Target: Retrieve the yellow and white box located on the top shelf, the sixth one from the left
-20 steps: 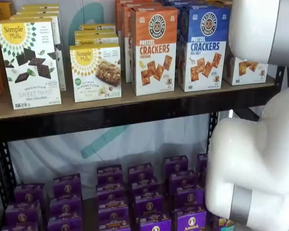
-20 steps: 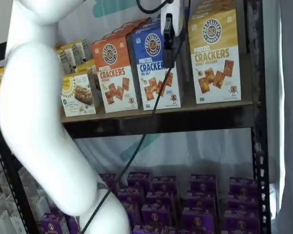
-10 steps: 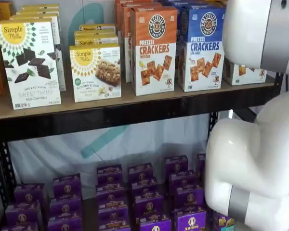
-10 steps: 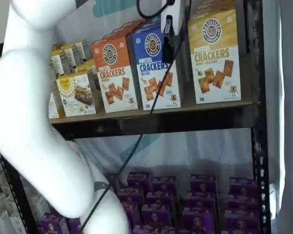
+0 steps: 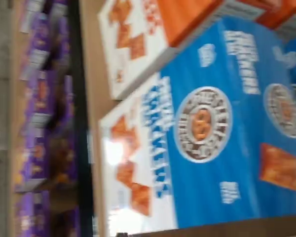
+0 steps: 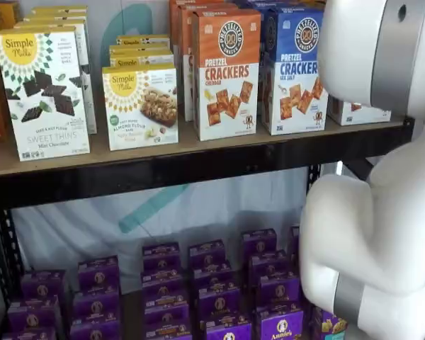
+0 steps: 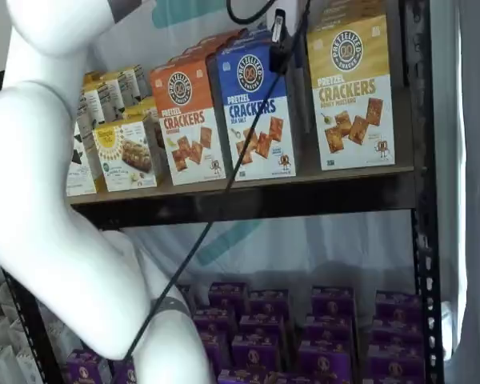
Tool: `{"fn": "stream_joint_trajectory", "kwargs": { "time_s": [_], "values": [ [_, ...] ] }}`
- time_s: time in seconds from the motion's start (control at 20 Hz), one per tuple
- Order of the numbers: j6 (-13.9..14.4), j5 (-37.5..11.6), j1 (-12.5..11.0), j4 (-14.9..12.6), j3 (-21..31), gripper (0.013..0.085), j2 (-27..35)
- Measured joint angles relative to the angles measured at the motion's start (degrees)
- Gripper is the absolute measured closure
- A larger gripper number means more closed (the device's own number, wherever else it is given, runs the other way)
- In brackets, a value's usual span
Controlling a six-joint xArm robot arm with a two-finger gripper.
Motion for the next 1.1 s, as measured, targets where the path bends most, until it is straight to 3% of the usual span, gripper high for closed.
{"fn": "stream_joint_trajectory", "kwargs": {
  "time_s": [0.2, 0.45, 1.1],
  "values": [
    [-1.3, -6.1, 0.8, 1.4, 1.1, 0.013, -0.3],
    [-3.3, -11.0, 2.5, -1.0, 0.3, 0.013, 1.2],
    [-2.2, -10.0, 5.5, -7.0, -8.7, 0.013, 10.3]
  ]
}}
